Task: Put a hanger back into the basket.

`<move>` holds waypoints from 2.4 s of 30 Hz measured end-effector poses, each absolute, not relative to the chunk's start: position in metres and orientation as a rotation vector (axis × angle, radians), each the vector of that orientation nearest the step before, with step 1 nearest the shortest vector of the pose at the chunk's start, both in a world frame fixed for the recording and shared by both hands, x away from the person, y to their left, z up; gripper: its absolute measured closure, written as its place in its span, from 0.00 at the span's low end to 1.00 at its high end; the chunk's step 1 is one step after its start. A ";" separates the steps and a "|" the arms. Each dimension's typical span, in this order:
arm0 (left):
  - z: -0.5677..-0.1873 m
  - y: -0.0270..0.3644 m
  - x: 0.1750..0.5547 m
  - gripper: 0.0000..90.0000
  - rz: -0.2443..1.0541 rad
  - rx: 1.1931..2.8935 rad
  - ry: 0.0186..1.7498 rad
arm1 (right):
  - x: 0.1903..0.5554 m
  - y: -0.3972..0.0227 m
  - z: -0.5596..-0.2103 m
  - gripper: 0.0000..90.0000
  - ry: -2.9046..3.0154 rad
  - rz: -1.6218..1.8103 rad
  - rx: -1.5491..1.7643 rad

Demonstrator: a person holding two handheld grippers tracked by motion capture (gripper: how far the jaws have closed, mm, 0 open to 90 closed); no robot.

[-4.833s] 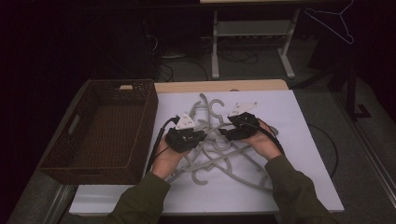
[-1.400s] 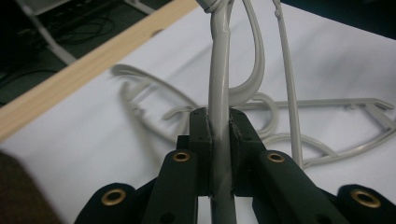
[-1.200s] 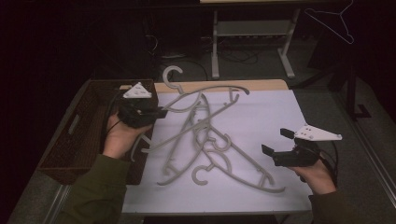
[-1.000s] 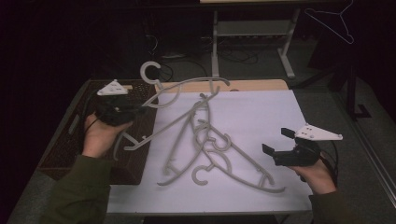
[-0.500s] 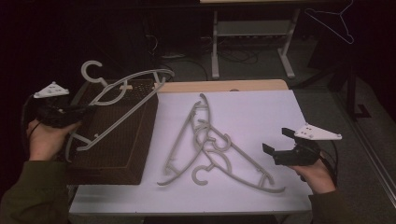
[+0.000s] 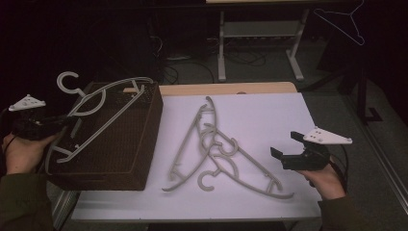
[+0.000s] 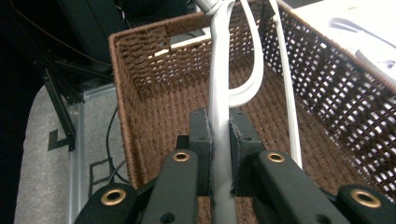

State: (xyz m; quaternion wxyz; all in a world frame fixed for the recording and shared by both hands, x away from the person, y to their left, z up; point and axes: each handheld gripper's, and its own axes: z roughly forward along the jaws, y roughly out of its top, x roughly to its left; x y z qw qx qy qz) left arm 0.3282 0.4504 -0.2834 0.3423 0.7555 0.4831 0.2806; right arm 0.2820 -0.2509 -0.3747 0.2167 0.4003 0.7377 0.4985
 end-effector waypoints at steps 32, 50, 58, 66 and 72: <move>-0.325 0.452 0.359 0.64 0.710 2.141 1.382 | 0.282 -0.253 -0.372 0.06 2.027 1.386 1.112; -0.329 0.456 0.355 0.90 0.648 2.186 1.370 | 0.284 -0.252 -0.374 0.06 2.039 1.384 1.108; -0.318 0.444 0.355 0.90 0.800 2.145 1.220 | 0.285 -0.253 -0.374 0.07 2.030 1.386 1.113; -0.339 0.442 0.365 0.77 0.763 2.142 1.256 | 0.284 -0.254 -0.374 0.07 2.023 1.387 1.114; -0.330 0.445 0.358 0.59 0.702 2.040 1.279 | 0.283 -0.254 -0.372 0.07 2.023 1.390 1.113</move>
